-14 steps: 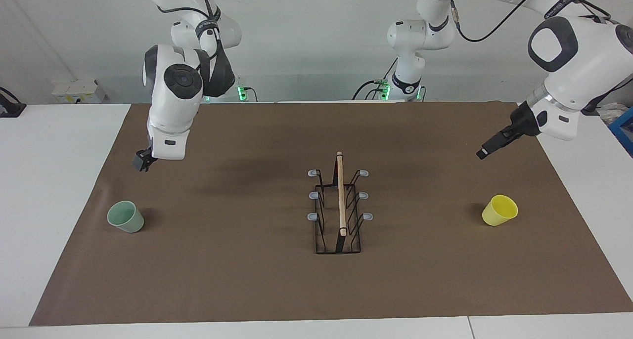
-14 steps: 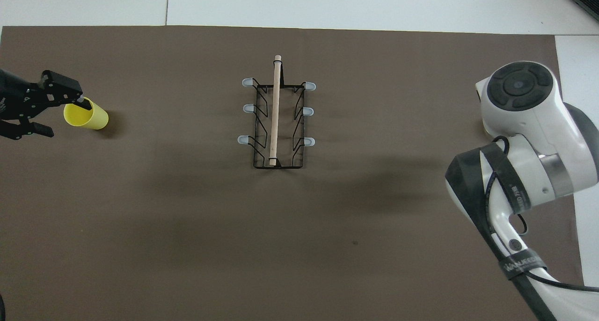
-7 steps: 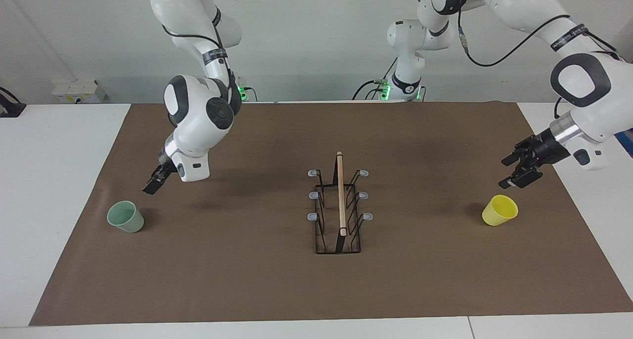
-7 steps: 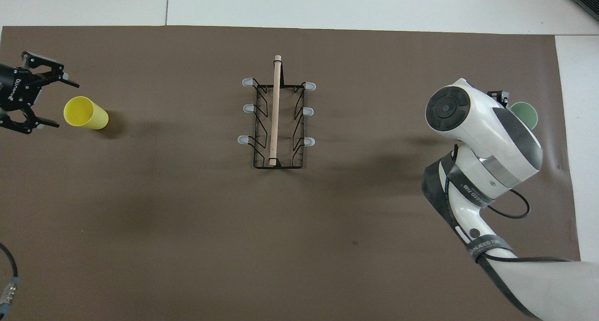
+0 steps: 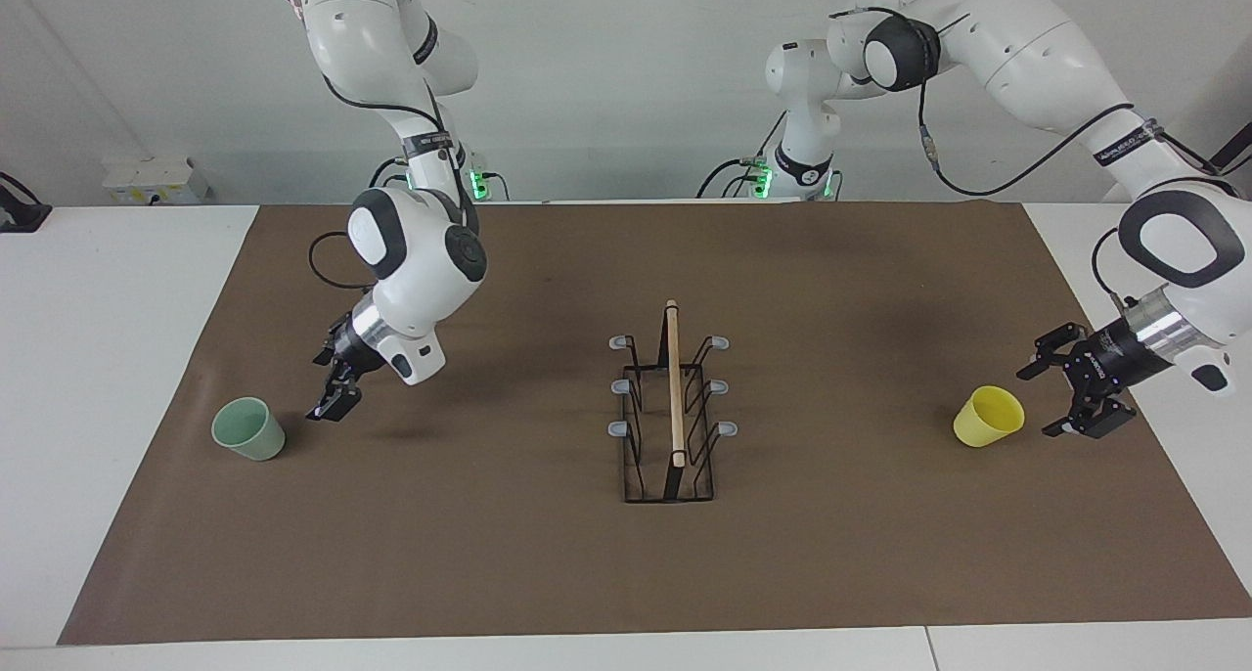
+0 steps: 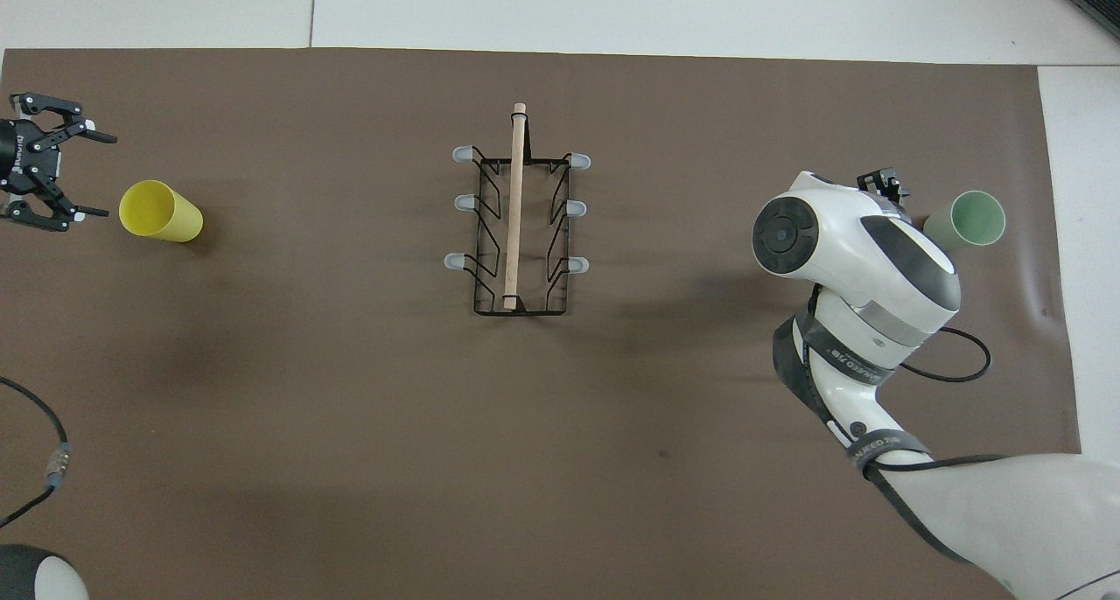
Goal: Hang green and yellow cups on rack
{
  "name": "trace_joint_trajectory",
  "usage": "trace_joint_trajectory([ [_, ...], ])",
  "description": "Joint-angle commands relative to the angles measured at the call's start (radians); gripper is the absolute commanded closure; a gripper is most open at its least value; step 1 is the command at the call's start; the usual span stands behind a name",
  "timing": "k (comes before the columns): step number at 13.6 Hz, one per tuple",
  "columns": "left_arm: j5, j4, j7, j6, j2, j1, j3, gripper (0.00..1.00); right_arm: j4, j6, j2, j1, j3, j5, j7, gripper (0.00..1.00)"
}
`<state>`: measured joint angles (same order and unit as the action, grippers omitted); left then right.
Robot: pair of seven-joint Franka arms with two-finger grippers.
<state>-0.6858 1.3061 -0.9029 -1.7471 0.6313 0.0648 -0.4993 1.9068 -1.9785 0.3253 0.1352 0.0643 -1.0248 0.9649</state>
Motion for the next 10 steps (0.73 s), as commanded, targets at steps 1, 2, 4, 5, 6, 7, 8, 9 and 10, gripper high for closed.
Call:
trace_joint_trajectory([
  [1,-0.053,-0.002,-0.056,-0.046,0.056,-0.020,-0.019,0.00,-0.023,0.029,0.061,0.003,0.000,-0.105,-0.130,0.00],
  [2,-0.058,-0.002,-0.067,-0.060,0.074,-0.037,-0.019,0.00,-0.014,0.027,0.081,0.003,0.000,-0.127,-0.206,0.00],
  [4,-0.070,0.005,-0.083,-0.074,0.090,-0.060,-0.018,0.00,0.012,0.027,0.110,-0.012,0.000,-0.217,-0.274,0.00],
  [5,-0.131,0.054,-0.144,-0.112,0.088,-0.057,-0.019,0.00,0.026,0.012,0.110,-0.023,0.000,-0.236,-0.282,0.00],
  [6,-0.179,0.091,-0.168,-0.118,0.082,-0.054,-0.021,0.00,0.031,0.007,0.110,-0.038,0.000,-0.257,-0.291,0.00],
  [7,-0.195,0.138,-0.171,-0.121,0.068,-0.054,-0.024,0.00,0.043,-0.012,0.110,-0.054,0.000,-0.296,-0.301,0.00],
  [8,-0.224,0.184,-0.169,-0.124,0.047,-0.056,-0.030,0.00,0.073,-0.046,0.106,-0.078,0.000,-0.342,-0.319,0.00],
  [9,-0.250,0.211,-0.171,-0.124,0.038,-0.050,-0.036,0.00,0.101,-0.068,0.101,-0.100,0.000,-0.395,-0.354,0.00],
  [10,-0.270,0.258,-0.168,-0.124,0.016,-0.046,-0.044,0.00,0.122,-0.094,0.098,-0.118,0.000,-0.446,-0.379,0.00],
])
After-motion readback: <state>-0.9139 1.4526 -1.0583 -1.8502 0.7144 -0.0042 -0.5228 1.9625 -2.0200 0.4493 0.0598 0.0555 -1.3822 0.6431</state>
